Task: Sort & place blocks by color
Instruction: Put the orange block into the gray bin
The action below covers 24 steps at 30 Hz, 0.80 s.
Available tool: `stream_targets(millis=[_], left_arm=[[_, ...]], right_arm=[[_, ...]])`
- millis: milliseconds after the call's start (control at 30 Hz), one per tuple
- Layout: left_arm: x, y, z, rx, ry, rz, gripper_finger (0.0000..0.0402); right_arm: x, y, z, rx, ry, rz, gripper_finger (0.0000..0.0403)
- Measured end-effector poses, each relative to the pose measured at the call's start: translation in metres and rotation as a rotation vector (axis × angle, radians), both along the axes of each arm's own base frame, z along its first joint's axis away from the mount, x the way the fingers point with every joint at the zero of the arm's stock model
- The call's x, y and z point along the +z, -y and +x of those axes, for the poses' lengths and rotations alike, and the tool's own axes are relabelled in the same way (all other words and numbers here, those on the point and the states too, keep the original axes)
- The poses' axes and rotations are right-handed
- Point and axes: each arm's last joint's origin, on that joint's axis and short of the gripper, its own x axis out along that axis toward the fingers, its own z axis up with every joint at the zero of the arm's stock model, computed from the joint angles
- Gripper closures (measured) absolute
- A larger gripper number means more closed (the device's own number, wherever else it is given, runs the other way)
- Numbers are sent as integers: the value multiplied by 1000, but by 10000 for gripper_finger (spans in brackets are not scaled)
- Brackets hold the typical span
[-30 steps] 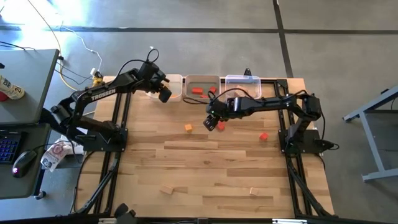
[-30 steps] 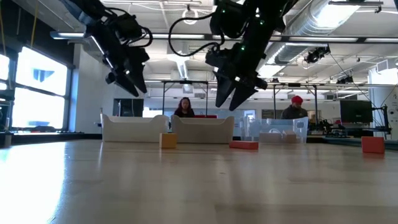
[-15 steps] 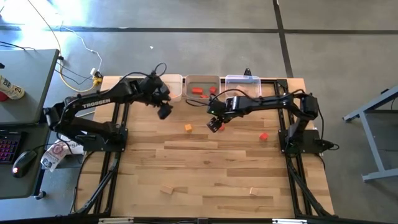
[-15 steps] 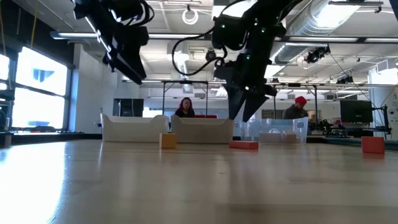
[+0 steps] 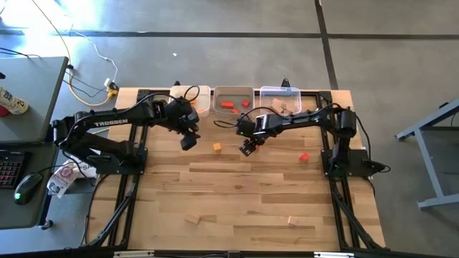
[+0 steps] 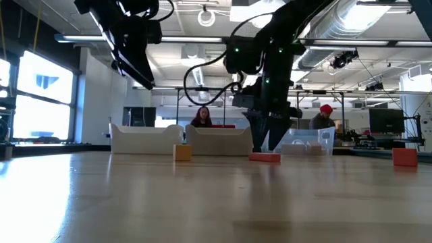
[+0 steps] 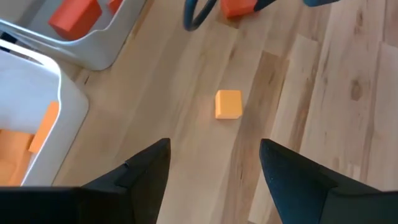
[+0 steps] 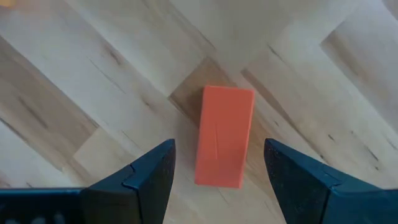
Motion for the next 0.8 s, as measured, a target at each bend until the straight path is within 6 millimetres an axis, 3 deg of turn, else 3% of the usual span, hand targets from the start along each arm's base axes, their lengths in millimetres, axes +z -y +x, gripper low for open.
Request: stream_targets(millis=[333, 667, 800], left_arm=[[0, 5, 2, -23, -3, 0, 167], [0, 5, 2, -23, -5, 3, 167], [0, 5, 2, -23, -5, 3, 167]], right_arm=[[-17, -1, 2, -3, -42, 47, 181], [-19, -1, 2, 0, -53, 64, 301], [-19, -1, 2, 2, -54, 55, 308]])
